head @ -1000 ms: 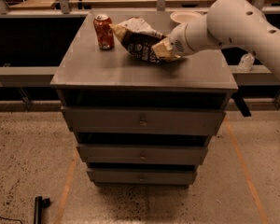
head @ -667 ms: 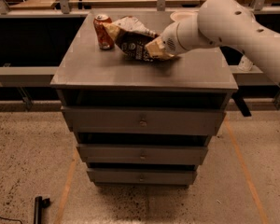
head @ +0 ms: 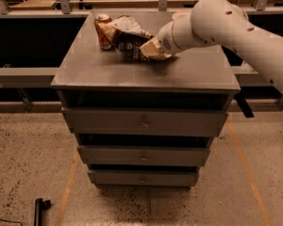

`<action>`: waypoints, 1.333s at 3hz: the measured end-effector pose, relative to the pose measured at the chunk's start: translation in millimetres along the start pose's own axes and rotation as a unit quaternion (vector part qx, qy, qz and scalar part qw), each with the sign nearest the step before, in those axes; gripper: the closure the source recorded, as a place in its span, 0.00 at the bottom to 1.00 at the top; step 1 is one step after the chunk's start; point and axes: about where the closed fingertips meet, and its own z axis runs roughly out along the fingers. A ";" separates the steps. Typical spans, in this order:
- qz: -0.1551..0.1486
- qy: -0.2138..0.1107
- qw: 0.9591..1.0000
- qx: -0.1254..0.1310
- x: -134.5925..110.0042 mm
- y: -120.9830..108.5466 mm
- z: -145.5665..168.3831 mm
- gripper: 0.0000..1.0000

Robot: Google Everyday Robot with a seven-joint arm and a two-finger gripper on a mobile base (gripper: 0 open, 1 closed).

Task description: Move brown chip bag near coke can

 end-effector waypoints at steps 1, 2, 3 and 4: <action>0.002 0.002 1.000 0.004 0.5 -1.5 0.4 0.05; -0.004 0.000 1.000 0.011 -3.4 -1.8 -8.2 0.00; -0.004 -0.005 1.000 0.025 -5.4 -7.4 -29.4 0.00; -0.001 -0.008 0.998 0.063 -1.4 -28.9 -71.0 0.00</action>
Offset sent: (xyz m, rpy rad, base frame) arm -0.0078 -0.0121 0.0196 -0.0225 -0.0389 -0.0220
